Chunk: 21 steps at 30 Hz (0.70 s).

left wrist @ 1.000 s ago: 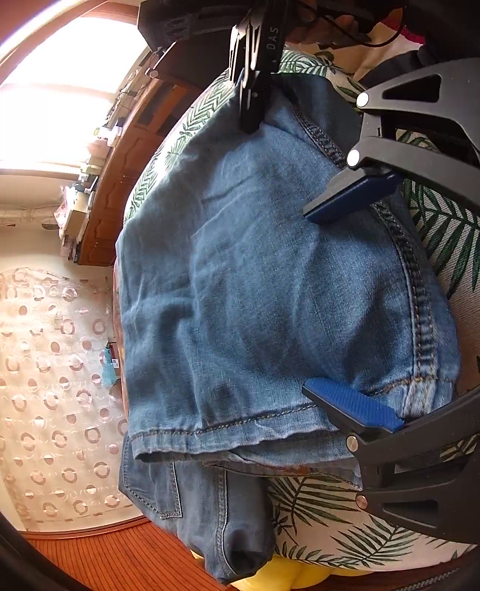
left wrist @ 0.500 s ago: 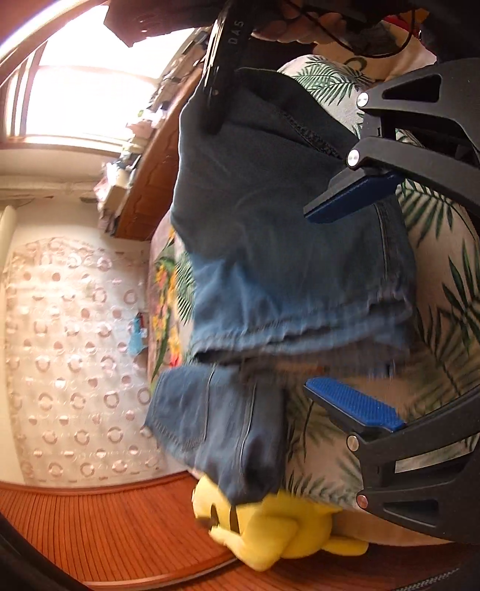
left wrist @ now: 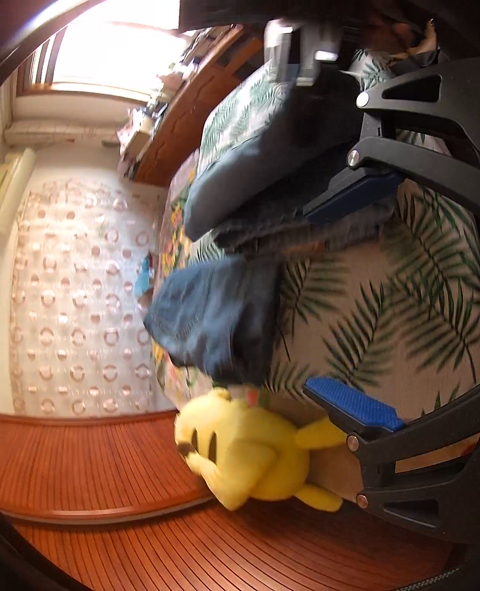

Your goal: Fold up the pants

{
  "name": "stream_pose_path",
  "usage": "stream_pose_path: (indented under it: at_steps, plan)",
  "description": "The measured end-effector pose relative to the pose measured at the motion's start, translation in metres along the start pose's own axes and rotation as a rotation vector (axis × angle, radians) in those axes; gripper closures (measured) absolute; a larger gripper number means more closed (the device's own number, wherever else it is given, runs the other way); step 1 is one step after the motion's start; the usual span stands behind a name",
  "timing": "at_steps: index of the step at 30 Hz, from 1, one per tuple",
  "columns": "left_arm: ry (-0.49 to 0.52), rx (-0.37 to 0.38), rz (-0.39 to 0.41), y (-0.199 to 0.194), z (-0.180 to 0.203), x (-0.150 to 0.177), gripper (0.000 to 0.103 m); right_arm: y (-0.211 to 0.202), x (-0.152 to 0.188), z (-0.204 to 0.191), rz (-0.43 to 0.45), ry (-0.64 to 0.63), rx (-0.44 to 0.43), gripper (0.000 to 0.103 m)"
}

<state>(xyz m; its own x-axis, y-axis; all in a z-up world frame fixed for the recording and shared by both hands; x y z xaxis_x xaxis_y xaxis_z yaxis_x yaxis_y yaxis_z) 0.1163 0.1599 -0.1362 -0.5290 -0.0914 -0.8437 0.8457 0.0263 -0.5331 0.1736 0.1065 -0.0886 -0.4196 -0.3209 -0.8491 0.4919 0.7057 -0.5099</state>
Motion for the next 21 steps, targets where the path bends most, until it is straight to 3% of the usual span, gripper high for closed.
stream_pose_path:
  at_steps: [4,7,14,18,21]
  plan:
    - [-0.025,-0.017,-0.009,0.005,-0.016,0.004,0.017,0.019,0.020,-0.005,-0.043,-0.023,0.002,0.090]
    - [-0.032,-0.019,-0.012,0.006,-0.018,0.004,0.017,0.015,0.011,0.000,-0.029,-0.023,0.017,0.089]
    - [-0.016,0.000,-0.002,0.004,-0.010,0.000,0.017,-0.026,-0.006,-0.005,0.025,-0.005,0.018,0.066]
    - [-0.002,0.016,0.004,0.005,0.000,-0.005,0.017,-0.057,-0.012,0.009,0.089,0.030,0.015,0.064]
    - [0.008,0.030,0.010,0.006,0.010,-0.012,0.017,-0.072,-0.012,0.028,0.121,0.020,0.078,0.064]
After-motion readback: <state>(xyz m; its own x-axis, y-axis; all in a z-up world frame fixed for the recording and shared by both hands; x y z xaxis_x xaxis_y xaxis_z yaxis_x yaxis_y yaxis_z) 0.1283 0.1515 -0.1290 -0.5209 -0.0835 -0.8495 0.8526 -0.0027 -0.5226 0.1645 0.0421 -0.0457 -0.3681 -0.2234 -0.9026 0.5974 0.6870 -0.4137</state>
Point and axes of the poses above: each gripper's, at about its wrist camera, not at the fingertips, and y roughly the way its jaws point, z to its right, x to its underside, the point moved 10 cm from there along y, roughly the way its jaws point, and after that the axes turned 7 degrees about z, right-handed, at the moved point
